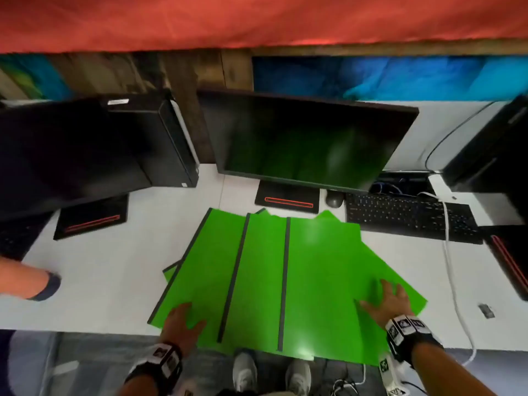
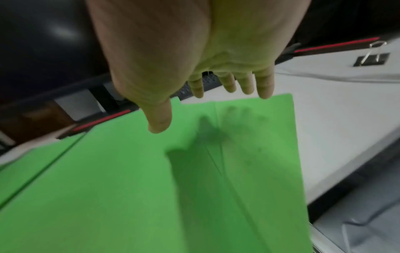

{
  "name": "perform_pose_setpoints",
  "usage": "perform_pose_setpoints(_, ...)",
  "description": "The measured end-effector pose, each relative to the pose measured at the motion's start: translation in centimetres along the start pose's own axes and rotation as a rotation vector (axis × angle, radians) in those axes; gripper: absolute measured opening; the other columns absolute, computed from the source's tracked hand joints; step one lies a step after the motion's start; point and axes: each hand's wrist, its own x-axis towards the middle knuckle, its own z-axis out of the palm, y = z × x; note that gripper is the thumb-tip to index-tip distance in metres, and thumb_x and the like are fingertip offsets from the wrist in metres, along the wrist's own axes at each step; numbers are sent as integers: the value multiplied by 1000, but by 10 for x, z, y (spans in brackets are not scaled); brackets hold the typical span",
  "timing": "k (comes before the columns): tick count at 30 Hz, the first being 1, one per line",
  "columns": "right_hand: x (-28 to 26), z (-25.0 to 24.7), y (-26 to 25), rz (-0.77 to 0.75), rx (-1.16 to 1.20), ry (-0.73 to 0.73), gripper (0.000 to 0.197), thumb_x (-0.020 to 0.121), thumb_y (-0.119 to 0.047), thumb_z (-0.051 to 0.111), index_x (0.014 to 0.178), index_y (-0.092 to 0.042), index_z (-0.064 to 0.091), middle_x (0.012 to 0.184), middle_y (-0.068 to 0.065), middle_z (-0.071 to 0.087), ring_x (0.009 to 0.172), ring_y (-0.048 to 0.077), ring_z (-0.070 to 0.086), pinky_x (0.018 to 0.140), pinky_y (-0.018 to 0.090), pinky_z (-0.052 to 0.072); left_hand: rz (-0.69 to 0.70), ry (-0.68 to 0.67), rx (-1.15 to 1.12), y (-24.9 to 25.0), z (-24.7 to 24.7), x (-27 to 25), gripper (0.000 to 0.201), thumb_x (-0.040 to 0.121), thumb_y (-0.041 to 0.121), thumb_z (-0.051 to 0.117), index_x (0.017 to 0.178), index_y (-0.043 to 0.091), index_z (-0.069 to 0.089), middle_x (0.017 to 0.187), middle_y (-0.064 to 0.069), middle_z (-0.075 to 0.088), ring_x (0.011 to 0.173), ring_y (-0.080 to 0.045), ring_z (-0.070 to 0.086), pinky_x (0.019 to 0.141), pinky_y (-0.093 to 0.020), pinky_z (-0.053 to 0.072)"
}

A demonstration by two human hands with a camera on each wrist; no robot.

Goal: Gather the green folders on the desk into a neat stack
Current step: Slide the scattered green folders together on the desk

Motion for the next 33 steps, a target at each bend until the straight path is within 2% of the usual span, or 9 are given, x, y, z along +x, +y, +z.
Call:
perform_pose_setpoints(3,-3,16,-17,96,16,-30,100,57,-70,63,140,-24,28,153,19,18,138,43,20,108,55,32,-56,-24,61,22,5,12,76,71,36,76,134,6,46,137,-21,46,124,-38,46,105,-42,39)
perform_pose_setpoints(7,-22,36,-48,97,-3,-13,103,65,-63,66,145,-21,17,157,19,3,143,42,9,111,58,26,-24,-82,81,58,16,17,75,76,38,71,137,5,42,139,-18,40,126,-37,44,106,-40,39)
perform_pose_setpoints(11,-31,49,-72,44,-57,-12,105,64,-65,66,144,-13,21,155,17,13,140,40,18,109,53,32,2,-145,109,89,35,18,77,75,42,69,138,9,39,141,-16,37,128,-34,42,107,-41,38)
perform_pose_setpoints(14,-36,52,-83,31,-59,-8,102,63,-62,69,141,-13,25,149,17,23,134,38,28,106,48,37,-35,-84,213,100,35,22,85,72,54,67,141,18,32,155,-13,17,142,-34,20,113,-49,26)
perform_pose_setpoints(17,-34,50,-95,42,-31,-33,101,63,-52,75,141,-12,24,144,18,28,129,38,33,103,46,39,-187,-22,240,90,6,52,114,61,70,66,149,21,13,161,-12,-6,148,-32,-2,117,-55,12)
perform_pose_setpoints(20,-34,48,-104,58,22,-42,102,61,-42,80,140,-12,23,138,18,32,124,38,36,100,46,42,-297,-21,230,67,-23,78,128,51,74,69,149,19,8,160,-12,2,146,-34,9,114,-58,18)
perform_pose_setpoints(24,-35,50,-121,44,31,-77,100,61,-38,81,138,-13,23,136,18,31,123,37,35,100,46,42,-293,24,278,60,-24,81,125,49,75,69,146,17,16,154,-17,19,133,-40,31,105,-54,33)
perform_pose_setpoints(28,-39,56,-133,3,4,-86,98,60,-38,82,136,-14,26,134,17,32,120,36,36,97,45,44,-315,18,282,67,-12,74,118,52,79,63,142,12,26,148,-18,31,132,-38,34,105,-53,33)
perform_pose_setpoints(33,-44,60,-145,-46,-22,-83,96,60,-38,81,136,-12,27,132,16,32,119,35,37,96,42,44,-277,-31,79,87,9,63,105,55,75,65,133,12,36,137,-15,44,126,-36,44,103,-51,40)
